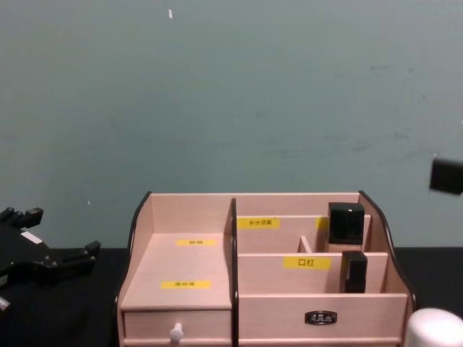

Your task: Pick up the facial cleanser and watermelon frost from the table and place them into the tiered storage box.

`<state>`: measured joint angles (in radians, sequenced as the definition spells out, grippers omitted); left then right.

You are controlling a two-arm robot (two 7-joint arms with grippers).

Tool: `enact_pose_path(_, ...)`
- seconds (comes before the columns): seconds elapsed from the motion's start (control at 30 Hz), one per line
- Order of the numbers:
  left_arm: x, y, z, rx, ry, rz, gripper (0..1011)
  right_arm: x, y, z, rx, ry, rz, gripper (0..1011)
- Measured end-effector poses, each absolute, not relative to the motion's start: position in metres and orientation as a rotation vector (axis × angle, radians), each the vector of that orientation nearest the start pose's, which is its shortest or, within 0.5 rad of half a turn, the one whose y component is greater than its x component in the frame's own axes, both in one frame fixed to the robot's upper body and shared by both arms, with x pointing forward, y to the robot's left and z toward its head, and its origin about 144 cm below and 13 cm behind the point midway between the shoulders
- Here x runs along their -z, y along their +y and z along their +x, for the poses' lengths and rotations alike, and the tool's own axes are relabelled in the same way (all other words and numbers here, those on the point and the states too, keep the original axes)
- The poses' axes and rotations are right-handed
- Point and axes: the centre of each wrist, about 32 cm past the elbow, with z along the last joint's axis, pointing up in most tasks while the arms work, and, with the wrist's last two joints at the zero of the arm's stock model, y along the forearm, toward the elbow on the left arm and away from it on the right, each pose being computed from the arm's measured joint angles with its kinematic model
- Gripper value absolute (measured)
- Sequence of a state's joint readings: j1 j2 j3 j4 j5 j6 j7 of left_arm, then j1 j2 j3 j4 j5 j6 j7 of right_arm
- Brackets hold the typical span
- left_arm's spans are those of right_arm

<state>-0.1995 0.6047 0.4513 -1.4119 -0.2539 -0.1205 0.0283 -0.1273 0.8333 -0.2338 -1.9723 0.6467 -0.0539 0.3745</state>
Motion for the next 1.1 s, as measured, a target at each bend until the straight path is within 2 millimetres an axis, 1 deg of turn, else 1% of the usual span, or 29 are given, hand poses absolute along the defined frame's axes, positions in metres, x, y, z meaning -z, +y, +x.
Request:
enact_pose_path(0.17,-1.140,0.310,0.489,-1.248,-0.285,0.304,1010,-1.235,-0.299,0.400,0.653,-0.047,-0.055,1003)
enact_pose_path(0.33,-1.140,0.310,0.489,-1.248,-0.285,0.305,1009,-1.231,-0.294,0.394,0.630,-0.008,-0.078,1002)
enact_pose_path(0.77,-1.140,0.310,0.489,-1.248,-0.285,0.304,1010,-1.225,-0.292,0.374,0.664,0.021,-0.201,1002)
enact_pose_path(1.1,-1.140,0.310,0.489,-1.248,-0.285,0.304,1010,-1.221,-0.294,0.370,0.698,0.014,-0.245,1003)
